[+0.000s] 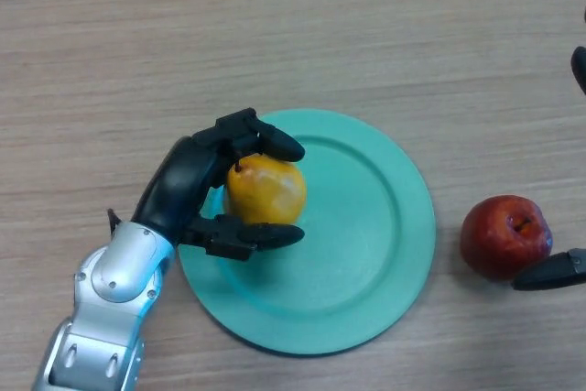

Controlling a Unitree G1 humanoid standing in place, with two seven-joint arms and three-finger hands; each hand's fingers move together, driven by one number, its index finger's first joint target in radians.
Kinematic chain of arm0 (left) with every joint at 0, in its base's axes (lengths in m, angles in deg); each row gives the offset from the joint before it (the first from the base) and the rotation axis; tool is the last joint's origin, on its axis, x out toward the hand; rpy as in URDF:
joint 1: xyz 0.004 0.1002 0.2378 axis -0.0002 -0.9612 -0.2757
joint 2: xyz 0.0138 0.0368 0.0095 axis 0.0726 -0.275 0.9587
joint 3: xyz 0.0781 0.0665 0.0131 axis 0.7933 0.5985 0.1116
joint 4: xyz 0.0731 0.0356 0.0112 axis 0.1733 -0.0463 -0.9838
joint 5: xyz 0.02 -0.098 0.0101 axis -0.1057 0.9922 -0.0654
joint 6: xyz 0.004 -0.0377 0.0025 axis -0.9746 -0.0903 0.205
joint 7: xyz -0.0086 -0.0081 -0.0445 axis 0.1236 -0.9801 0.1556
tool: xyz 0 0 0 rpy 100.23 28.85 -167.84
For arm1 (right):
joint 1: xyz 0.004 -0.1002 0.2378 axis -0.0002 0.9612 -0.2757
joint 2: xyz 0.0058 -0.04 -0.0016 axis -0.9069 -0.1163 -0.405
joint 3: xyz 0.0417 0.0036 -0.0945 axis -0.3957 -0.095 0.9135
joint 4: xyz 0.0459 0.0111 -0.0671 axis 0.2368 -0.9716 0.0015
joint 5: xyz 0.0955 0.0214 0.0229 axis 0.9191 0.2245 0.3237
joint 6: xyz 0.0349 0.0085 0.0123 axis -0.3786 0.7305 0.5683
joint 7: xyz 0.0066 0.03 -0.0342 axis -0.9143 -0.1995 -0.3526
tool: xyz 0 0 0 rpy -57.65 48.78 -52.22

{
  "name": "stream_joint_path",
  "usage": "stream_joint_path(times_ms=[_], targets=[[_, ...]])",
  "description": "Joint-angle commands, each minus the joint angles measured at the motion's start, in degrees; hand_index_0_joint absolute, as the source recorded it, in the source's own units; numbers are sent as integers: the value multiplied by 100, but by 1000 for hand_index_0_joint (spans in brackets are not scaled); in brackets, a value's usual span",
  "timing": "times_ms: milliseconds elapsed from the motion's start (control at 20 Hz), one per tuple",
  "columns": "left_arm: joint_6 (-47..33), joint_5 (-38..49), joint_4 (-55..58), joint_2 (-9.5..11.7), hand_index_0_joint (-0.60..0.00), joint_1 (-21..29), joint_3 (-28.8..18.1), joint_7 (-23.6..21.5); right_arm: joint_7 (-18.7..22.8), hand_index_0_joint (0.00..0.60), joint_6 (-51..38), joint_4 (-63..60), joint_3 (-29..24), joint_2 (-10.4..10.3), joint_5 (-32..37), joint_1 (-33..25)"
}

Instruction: Pick up the yellow pear and place it on the plate

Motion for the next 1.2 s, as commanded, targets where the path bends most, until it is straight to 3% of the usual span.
stream_joint_path(times_ms=[50, 300, 600, 750, 850, 1200], targets=[[-349, 325, 276, 65, -600, 250, -92, 204, 82, 0, -593, 339, -512, 197, 219, -58], [-621, 678, -122, 64, -600, 407, 153, -59, 85, 0, -583, 352, -609, 192, 260, -41], [-1207, 186, -674, 64, -600, 452, 379, -520, 98, 0, -569, 390, -661, 149, 245, 43], [-1391, 51, -733, 64, -200, 462, 404, -574, 92, 0, -565, 409, -664, 138, 263, 60], [-1508, -132, -729, 64, 0, 462, 425, -551, 61, 0, -449, 476, -693, 142, 289, 68], [-1190, -425, -108, 64, 0, 366, 373, -490, -26, 0, -476, 507, -769, 119, 305, 123]])
